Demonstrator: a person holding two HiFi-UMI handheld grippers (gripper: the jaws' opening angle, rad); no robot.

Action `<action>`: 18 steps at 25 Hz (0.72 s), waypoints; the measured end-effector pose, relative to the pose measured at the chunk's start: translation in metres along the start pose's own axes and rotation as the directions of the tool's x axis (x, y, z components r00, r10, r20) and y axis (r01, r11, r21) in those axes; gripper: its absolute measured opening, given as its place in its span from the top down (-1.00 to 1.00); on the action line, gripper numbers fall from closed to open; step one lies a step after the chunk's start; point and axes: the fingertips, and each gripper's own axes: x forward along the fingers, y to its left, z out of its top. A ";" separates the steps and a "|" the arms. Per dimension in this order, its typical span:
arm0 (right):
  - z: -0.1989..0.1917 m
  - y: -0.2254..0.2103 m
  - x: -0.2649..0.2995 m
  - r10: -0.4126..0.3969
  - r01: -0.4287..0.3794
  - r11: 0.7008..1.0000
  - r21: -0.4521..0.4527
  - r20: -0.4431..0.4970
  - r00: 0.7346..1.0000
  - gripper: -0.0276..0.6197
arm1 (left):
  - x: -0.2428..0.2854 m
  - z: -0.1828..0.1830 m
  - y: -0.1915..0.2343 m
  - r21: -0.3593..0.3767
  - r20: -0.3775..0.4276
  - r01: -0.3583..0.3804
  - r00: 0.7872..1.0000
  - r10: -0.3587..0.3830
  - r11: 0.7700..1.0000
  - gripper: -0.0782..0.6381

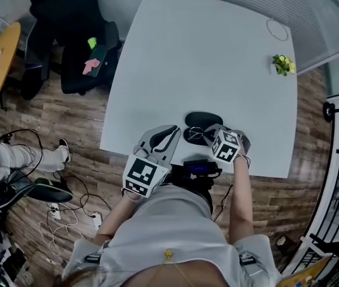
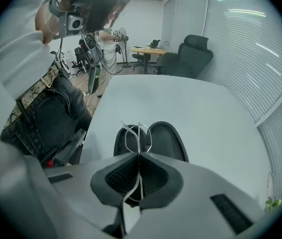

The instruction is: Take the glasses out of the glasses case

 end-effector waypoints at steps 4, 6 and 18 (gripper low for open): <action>0.004 -0.001 -0.018 -0.026 0.026 1.000 0.001 0.005 1.000 0.85 | 0.000 -0.002 -0.004 0.009 0.001 0.016 1.000 -0.016 1.000 0.67; 0.008 -0.001 -0.027 -0.033 0.033 0.999 -0.003 0.017 0.999 0.85 | 0.001 0.000 -0.006 0.012 0.006 0.022 1.000 -0.023 1.000 0.67; 0.028 0.000 -0.087 -0.095 0.098 0.995 -0.032 0.062 0.994 0.85 | 0.003 0.000 -0.016 0.031 -0.002 0.061 0.998 -0.061 0.998 0.67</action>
